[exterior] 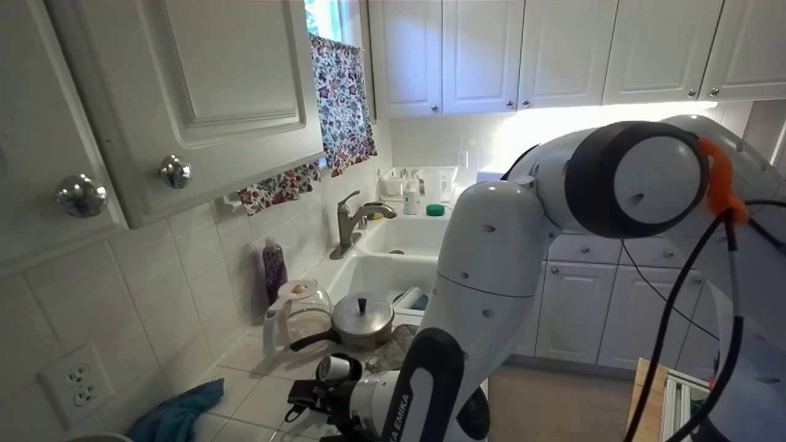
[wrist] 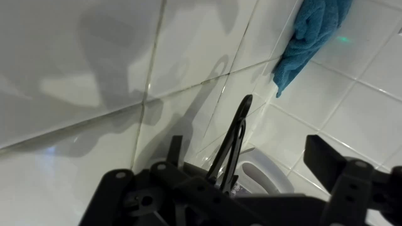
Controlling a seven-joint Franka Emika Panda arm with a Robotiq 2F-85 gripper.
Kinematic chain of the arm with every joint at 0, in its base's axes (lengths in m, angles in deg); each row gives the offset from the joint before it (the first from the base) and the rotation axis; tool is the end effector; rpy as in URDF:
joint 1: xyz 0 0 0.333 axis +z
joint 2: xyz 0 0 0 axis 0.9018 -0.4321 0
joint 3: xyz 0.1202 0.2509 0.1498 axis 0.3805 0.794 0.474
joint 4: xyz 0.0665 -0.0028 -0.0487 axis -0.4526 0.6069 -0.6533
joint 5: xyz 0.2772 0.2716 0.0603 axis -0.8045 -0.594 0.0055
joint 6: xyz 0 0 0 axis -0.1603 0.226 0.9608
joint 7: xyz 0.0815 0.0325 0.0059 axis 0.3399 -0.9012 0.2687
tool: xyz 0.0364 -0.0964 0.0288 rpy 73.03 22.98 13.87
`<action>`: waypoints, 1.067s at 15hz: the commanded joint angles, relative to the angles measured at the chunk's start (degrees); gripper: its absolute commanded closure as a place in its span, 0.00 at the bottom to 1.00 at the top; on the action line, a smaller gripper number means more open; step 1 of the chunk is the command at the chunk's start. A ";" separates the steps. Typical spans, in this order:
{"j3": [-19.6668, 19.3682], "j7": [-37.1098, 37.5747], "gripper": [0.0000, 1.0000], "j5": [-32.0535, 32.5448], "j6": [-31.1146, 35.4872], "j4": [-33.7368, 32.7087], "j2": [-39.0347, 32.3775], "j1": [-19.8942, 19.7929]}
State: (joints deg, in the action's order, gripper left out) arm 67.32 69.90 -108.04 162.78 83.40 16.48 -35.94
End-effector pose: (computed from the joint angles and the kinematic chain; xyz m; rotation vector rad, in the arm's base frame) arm 0.4401 0.3241 0.1745 -2.0380 1.0542 -1.0604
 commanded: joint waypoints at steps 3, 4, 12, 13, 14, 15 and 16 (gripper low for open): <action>1.45 -0.67 0.01 0.90 -1.17 -4.40 -2.57 -3.34; 1.55 -0.79 0.01 1.04 -1.56 -4.99 -2.74 -3.57; 1.79 -1.09 0.07 1.77 -4.23 -9.06 -4.28 -3.75; 1.80 -1.01 0.12 1.98 -4.61 -9.46 -4.49 -3.80; 1.82 -0.94 0.15 2.11 -4.94 -9.75 -4.60 -3.87; 1.79 -0.92 0.23 2.25 -5.11 -10.06 -4.77 -3.90; 1.81 -0.86 0.24 2.41 -5.10 -10.29 -4.96 -3.92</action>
State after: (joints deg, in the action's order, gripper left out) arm 68.14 69.73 -107.31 158.25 75.54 13.37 -38.73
